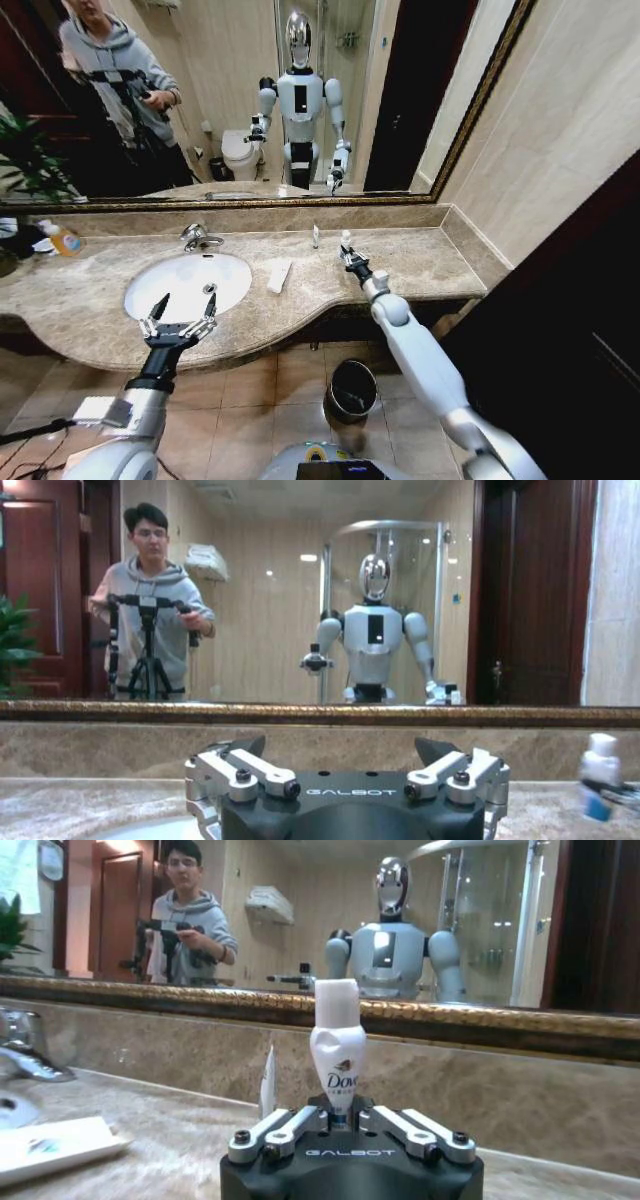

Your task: Pick up the trash from the sink and place it in the trash bin.

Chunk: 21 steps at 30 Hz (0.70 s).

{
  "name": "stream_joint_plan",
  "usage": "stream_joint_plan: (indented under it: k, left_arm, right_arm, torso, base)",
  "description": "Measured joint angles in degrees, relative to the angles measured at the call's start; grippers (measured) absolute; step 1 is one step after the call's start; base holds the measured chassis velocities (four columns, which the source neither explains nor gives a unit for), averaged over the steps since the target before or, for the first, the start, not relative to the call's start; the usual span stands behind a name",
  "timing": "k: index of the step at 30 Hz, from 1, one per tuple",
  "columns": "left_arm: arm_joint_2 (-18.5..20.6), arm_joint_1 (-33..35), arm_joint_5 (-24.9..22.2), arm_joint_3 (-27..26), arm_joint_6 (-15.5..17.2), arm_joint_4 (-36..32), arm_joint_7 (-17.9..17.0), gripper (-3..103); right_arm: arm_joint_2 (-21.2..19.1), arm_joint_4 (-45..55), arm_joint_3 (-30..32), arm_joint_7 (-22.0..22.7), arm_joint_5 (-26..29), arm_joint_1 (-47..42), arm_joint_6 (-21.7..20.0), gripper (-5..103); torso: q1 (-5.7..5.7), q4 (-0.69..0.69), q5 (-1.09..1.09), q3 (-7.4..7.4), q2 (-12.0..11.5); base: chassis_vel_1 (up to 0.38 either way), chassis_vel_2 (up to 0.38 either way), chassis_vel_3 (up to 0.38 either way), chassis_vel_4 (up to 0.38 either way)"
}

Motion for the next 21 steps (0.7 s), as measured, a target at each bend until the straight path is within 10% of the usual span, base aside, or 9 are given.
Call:
stream_joint_plan:
  k: [9, 21]
  left_arm:
    - [0.0, 0.0, 0.0, 0.0, 0.0, 0.0, 0.0, 100]
    - [0.0, 0.0, 0.0, 0.0, 0.0, 0.0, 0.0, 100]
  right_arm:
    - [-4.62, 12.9, 4.63, -0.59, 3.93, -15.44, 4.65, 11]
    - [-0.83, 14.89, 7.4, 0.04, -1.22, -34.38, 13.57, 11]
  torso:
    - [0.0, 0.01, 0.0, -0.01, 0.0]
    - [0.0, 0.0, 0.0, 0.0, 0.0]
  base:
    - [0.0, 0.0, 0.0, 0.0]
    - [0.0, 0.0, 0.0, 0.0]
